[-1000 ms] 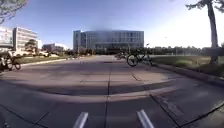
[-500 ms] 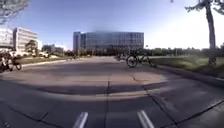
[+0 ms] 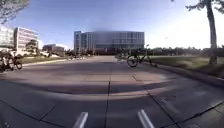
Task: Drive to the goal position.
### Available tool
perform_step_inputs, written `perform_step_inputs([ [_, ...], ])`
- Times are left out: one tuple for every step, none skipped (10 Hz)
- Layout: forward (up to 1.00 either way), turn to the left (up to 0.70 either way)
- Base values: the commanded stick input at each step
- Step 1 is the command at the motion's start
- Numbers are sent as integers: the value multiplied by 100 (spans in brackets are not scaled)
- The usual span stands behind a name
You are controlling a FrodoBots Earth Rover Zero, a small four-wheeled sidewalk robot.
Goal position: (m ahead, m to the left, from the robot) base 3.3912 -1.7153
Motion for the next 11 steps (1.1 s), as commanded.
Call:
perform_step_inputs([
  [45, 0],
  [45, 0],
  [45, 0],
  [45, 0],
  [45, 0],
  [45, 0],
  [45, 0],
  [45, 1],
  [45, 9],
  [45, 25],
  [45, 24],
])
